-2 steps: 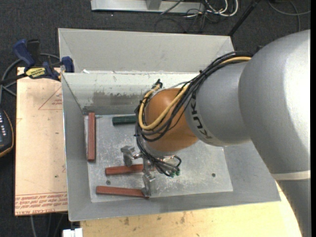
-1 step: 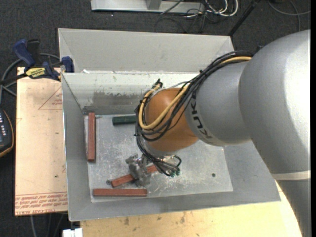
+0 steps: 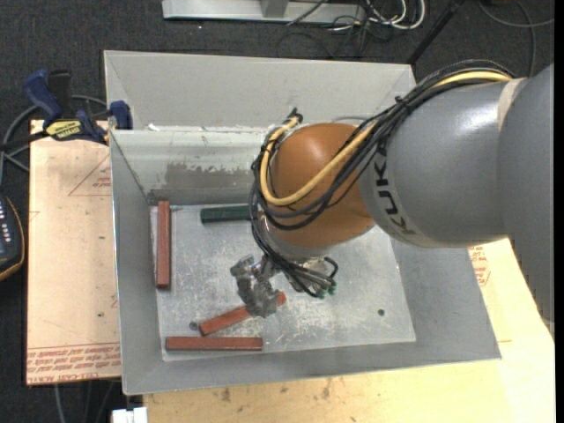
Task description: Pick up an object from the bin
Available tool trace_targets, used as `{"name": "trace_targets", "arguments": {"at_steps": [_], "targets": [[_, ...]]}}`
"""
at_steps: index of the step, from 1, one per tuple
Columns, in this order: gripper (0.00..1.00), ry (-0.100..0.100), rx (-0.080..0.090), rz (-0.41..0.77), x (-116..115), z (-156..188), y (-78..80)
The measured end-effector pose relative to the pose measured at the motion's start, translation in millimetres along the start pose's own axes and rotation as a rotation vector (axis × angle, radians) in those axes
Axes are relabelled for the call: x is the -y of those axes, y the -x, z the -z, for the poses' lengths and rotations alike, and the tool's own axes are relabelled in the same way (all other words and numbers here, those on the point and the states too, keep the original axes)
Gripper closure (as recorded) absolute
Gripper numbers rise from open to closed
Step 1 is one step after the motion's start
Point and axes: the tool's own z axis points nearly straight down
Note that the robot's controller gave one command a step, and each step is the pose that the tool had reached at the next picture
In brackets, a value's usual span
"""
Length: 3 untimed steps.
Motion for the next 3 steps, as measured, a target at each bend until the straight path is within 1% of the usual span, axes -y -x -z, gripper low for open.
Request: {"name": "trace_targets", "arguments": {"at_steps": [1, 2, 3], "targets": [[0.0, 0.001, -0.007, 0.0, 0.0, -4.5, -1.2], [0.0, -0.002, 0.006, 0.084, 2.6, -91.7, -20.9], [1.0, 0.001, -0.005, 0.084, 1.4, -91.5, -23.7]]}}
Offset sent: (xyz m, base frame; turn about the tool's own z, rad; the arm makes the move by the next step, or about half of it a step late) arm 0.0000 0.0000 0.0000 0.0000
